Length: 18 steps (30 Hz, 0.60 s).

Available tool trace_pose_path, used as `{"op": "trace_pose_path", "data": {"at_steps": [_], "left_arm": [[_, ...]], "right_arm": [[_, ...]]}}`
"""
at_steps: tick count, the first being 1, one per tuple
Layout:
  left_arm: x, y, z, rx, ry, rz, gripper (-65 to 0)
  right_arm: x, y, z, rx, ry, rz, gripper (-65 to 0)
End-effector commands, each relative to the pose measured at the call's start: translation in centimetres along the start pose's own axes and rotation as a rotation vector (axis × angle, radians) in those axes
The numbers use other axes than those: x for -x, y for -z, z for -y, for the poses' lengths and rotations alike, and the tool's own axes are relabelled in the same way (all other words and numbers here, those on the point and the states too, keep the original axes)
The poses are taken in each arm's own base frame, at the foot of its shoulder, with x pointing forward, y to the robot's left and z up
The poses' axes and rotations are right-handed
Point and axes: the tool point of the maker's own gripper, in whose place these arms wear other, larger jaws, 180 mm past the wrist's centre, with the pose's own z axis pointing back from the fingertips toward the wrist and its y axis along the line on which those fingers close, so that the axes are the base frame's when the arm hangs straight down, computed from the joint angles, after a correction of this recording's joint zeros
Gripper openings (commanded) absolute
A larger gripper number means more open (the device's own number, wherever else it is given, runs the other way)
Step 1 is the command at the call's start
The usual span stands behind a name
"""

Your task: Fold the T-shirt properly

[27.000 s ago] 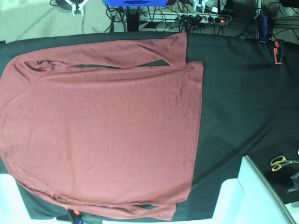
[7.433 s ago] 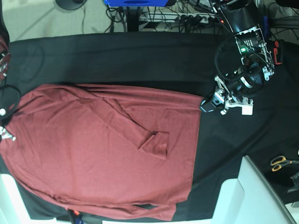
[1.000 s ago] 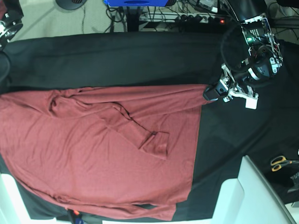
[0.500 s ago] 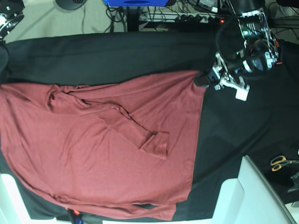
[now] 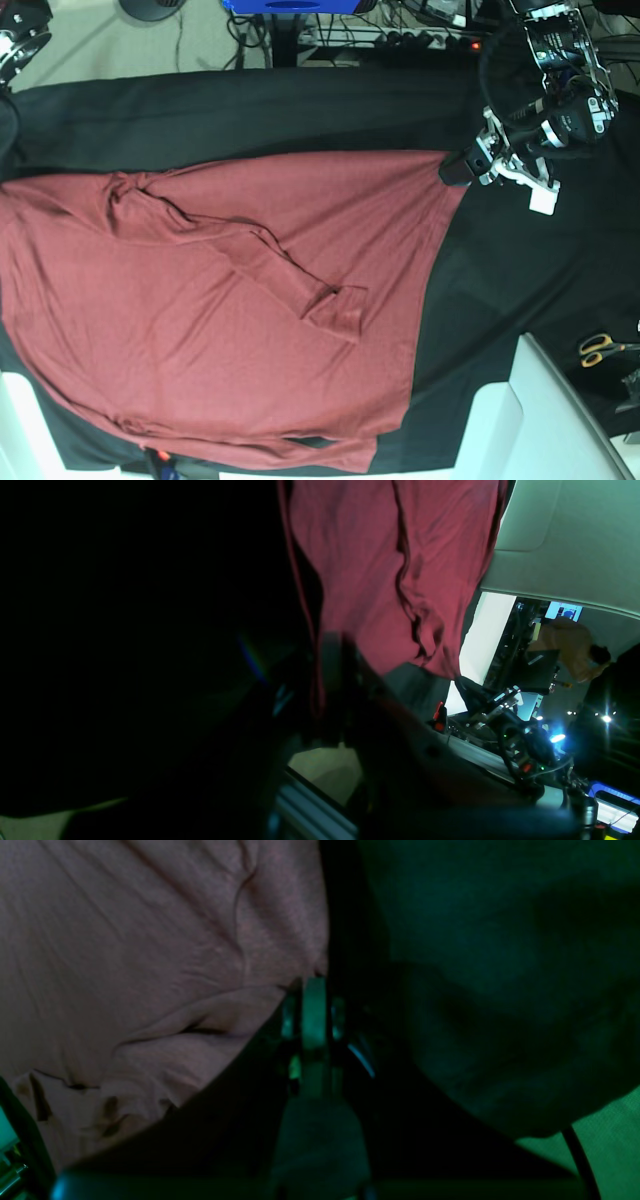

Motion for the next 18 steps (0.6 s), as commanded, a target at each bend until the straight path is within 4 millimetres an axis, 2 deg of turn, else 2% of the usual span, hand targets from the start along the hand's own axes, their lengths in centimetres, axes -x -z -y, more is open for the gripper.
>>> {"op": "trace_pose_path", "data": {"at_steps": [1,9,18], "left_arm": [[-0.65,-0.29,0.79,0.024,0.019,0.014,-65.0],[-0.65,-0.31,0.64,0.022,0.014,0.014,-65.0],[-0.75,-0.50,0.40,0.013,0.017,0.013,-65.0]], "right_arm": [[-2.44,-1.23,-0.04,0.001,-0.017,0.057,-64.7],[-2.32,-0.81,-0.84,0.032,-0.070,0.026,-64.7],[-2.70,-1.05,-0.65,0.039,-0.073,0.032,-64.7]]}}
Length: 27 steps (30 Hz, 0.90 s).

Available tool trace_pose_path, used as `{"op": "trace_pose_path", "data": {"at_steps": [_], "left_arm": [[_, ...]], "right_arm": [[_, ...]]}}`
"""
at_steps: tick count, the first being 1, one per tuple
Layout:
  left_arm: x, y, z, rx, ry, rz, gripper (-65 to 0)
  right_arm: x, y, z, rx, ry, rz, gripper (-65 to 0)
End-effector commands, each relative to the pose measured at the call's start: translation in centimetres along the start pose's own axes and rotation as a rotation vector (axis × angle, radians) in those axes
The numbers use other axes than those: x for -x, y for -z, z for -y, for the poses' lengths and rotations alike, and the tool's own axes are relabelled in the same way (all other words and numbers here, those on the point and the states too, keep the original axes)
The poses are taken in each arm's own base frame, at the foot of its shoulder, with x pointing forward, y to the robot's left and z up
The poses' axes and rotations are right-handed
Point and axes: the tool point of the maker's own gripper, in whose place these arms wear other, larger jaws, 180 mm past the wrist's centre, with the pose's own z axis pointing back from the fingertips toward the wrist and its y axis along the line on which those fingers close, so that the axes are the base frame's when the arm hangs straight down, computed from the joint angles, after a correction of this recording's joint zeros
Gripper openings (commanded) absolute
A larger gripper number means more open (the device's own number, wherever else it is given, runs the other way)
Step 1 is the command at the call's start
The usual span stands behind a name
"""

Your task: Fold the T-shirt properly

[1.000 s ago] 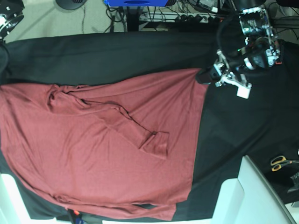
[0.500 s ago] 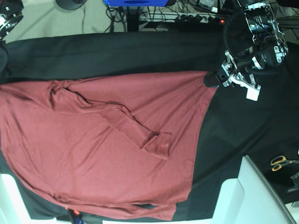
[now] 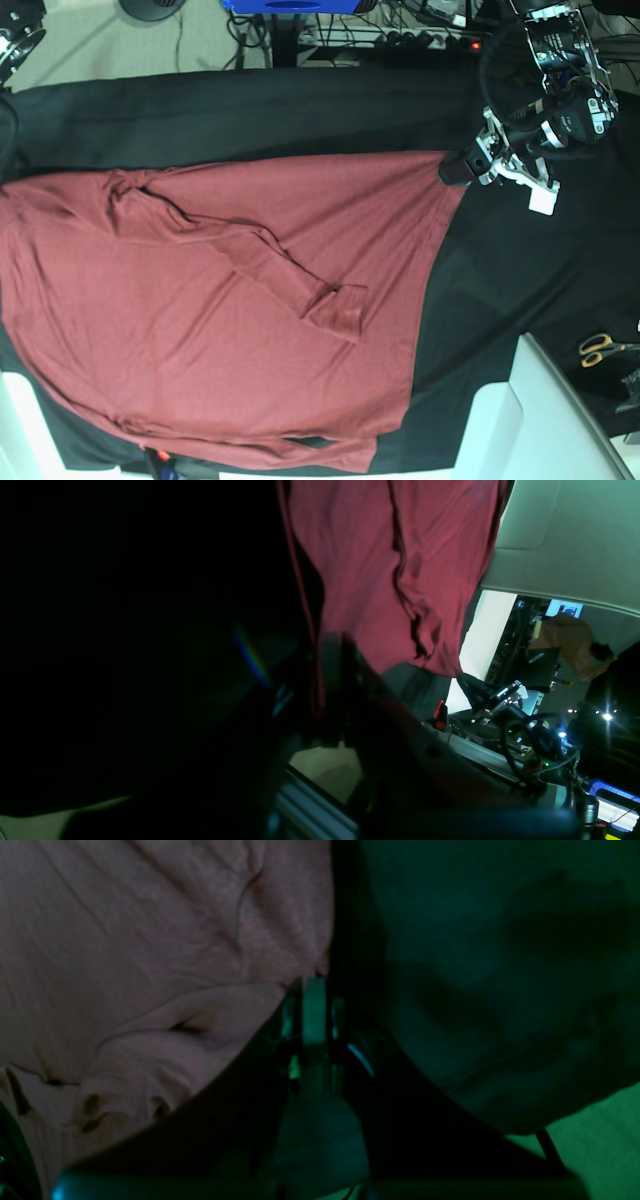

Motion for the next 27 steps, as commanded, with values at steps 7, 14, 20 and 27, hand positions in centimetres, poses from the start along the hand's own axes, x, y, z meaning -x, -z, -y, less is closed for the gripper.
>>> {"op": "trace_pose_path", "data": {"at_steps": [7,14,20,27], "left_arm": [[0.2,-0.7,-0.4,-0.014,-0.053,0.004,-65.0],[0.2,-0.7,-0.4,-0.014,-0.060,0.003,-65.0],[-0.4,-1.3,-0.8,-0.034,-0.041,0.007,-65.0],[-0.5,-1.2,-0.6,-0.032,-0.034,0.005,-65.0]], "right_arm": [[-1.9,-1.2,0.7,0.016,-0.013,0.051,-64.7],[-1.2,-1.2,1.7,0.036,-0.015,0.039,-64.7],[-0.7,-1.2,2.2,0.046,-0.016,0.031,-64.7],[-1.3,-1.4,2.1,0.046,-0.020,0.041,-64.7]]}}
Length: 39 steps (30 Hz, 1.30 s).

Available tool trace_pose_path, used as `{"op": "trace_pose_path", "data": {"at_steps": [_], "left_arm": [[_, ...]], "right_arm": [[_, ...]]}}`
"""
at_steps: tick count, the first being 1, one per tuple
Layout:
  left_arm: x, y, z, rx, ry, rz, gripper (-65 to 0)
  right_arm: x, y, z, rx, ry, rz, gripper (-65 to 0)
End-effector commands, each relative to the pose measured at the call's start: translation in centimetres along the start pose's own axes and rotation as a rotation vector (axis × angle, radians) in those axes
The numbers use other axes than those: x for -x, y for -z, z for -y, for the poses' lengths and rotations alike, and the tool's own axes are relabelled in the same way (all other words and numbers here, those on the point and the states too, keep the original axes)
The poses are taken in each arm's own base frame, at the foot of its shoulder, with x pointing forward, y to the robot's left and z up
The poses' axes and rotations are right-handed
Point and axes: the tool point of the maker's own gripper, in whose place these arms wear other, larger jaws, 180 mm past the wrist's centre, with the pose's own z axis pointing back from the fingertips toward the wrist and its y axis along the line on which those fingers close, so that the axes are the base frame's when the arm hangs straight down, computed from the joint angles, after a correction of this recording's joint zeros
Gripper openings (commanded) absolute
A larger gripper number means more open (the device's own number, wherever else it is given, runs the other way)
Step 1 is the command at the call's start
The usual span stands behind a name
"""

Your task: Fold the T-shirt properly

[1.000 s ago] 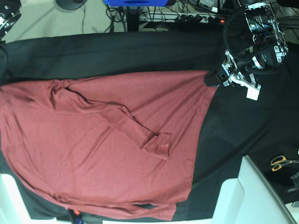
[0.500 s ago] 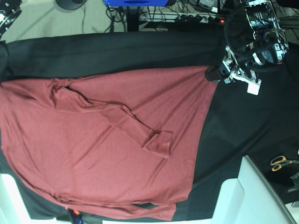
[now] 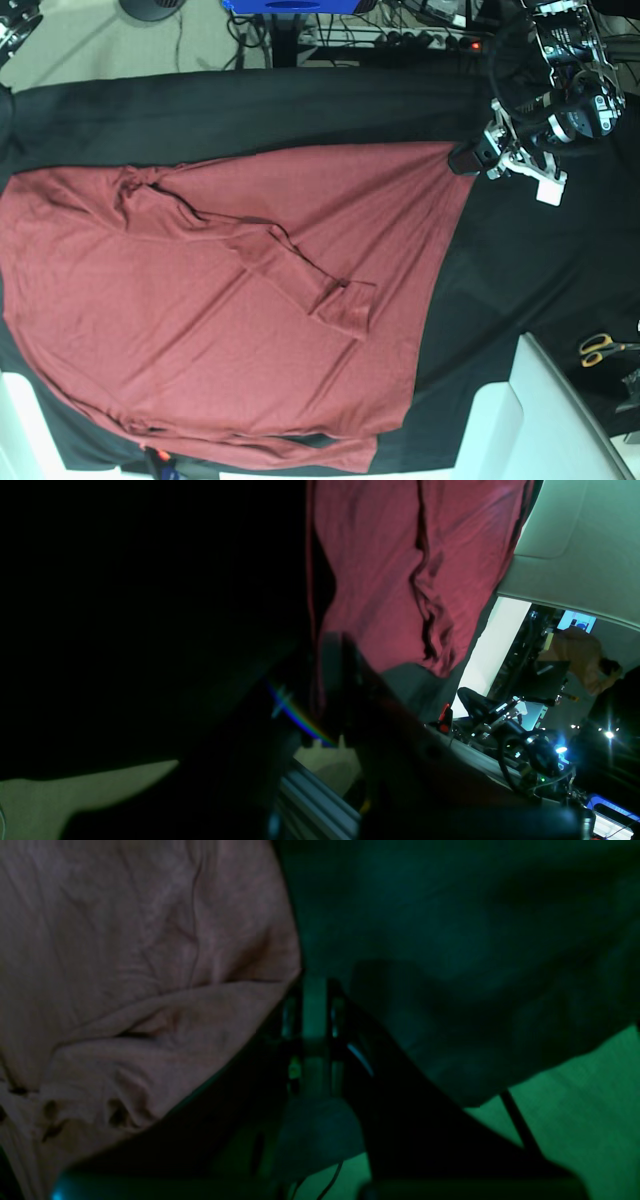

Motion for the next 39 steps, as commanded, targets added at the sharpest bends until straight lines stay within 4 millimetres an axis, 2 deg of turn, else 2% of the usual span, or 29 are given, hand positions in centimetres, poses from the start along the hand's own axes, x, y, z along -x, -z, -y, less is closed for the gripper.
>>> {"op": "trace_pose_path", "data": {"at_steps": [1,4,5,6,10,11,20,29,39], "left_arm": [[-0.7,-0.3,0.9,0.026,0.010,0.014,-65.0],[-0.6,-0.2,1.0,0.028,0.008,0.014,-65.0],[-0.6,-0.2,1.0,0.029,0.009,0.015,-65.0],[-0.6,-0.2,1.0,0.029,0.009,0.015,-65.0],[-0.7,-0.2,1.0,0.030,0.010,0.016,-65.0],[-0.7,-0.2,1.0,0.030,0.010,0.016,-65.0],[-0.7,-0.1,0.9,0.029,0.004,0.013,-65.0],[-0.7,-0.1,0.9,0.029,0.004,0.013,-65.0],[-0.7,-0.1,0.9,0.029,0.002,0.013,-65.0]], "right_arm": [[-2.3,-1.1,-0.4,-0.010,-0.011,0.060,-64.4],[-2.2,-1.0,-0.7,-0.034,-0.009,0.061,-63.5],[-1.5,-0.6,-1.2,-0.069,-0.006,0.057,-60.5],[-1.2,-0.6,-1.6,-0.113,0.006,0.065,-55.8],[1.0,0.0,-1.8,-0.201,0.037,0.092,-30.2],[1.0,0.2,-1.9,-0.204,0.037,0.108,-27.5],[2.6,1.6,-3.3,-0.242,0.072,0.132,-32.4],[4.3,4.2,-3.7,-0.265,0.157,0.105,-32.9],[3.8,4.0,-3.3,-0.258,0.156,0.112,-33.5]]}}
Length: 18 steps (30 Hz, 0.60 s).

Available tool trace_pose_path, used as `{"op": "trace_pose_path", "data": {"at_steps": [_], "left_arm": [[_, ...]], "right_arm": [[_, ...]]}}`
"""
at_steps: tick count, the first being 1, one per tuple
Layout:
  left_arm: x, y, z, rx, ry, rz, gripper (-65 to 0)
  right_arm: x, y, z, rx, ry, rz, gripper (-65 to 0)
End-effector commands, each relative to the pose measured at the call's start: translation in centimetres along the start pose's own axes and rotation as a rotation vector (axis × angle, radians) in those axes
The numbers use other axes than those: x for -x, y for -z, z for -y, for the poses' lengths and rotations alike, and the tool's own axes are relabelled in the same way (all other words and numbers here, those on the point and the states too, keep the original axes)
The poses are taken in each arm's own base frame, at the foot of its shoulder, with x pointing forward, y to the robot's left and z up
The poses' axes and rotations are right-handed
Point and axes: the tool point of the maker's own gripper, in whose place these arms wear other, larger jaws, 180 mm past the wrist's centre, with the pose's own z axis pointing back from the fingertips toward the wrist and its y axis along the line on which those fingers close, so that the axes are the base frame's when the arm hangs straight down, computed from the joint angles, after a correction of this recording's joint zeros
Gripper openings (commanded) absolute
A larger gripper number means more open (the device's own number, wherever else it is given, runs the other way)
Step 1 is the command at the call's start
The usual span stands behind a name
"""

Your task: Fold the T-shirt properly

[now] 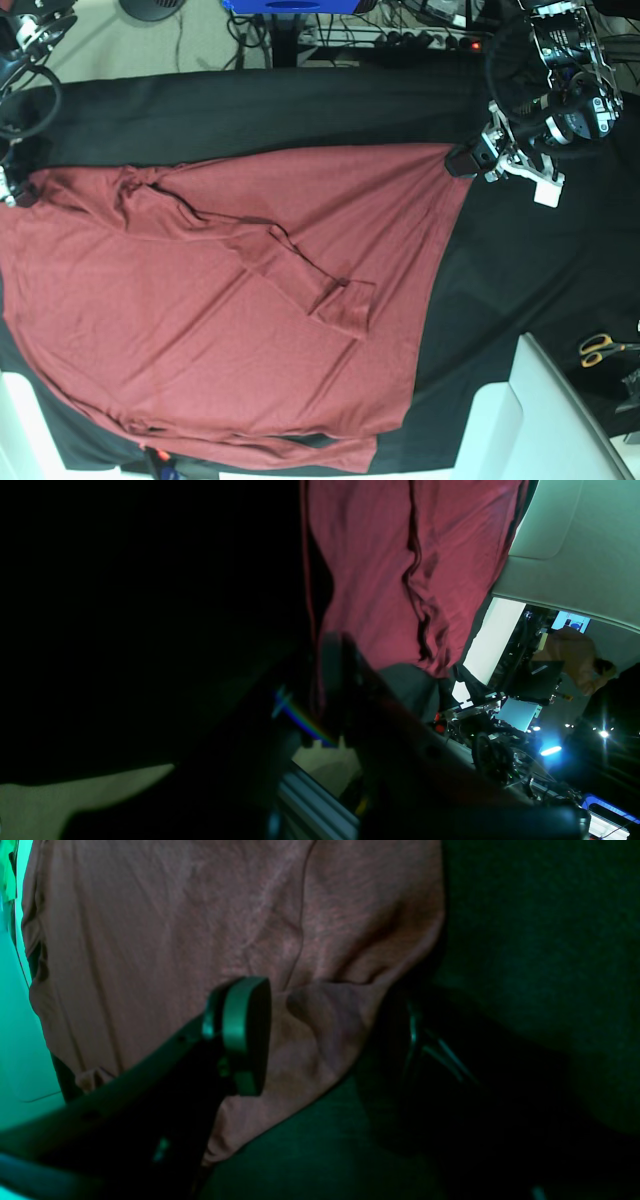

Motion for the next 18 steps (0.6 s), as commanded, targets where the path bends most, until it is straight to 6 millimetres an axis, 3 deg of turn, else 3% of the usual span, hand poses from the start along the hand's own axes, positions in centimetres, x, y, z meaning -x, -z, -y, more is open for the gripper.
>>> {"op": "trace_pose_path", "data": {"at_steps": [1,6,10,15,18], "left_arm": [[-0.7,-0.4,0.7,0.021,0.012,0.014,-65.0],[-0.6,-0.4,0.6,0.020,0.011,0.014,-65.0],[-0.5,-0.5,0.5,0.018,0.010,0.012,-65.0],[-0.6,-0.3,0.7,0.021,0.014,0.010,-65.0],[-0.5,0.6,1.9,0.039,0.045,-0.014,-65.0]], "right_arm": [[-0.4,-0.4,0.9,0.044,-0.015,-0.016,-35.6],[-0.3,-0.4,0.8,0.043,-0.014,-0.020,-65.0],[-0.1,-0.5,0.4,0.043,-0.018,-0.053,-64.8],[-2.1,-0.7,-1.1,0.060,-0.005,-0.063,-64.7],[-3.1,-0.4,-2.0,0.079,-0.002,-0.063,-64.7]]}}
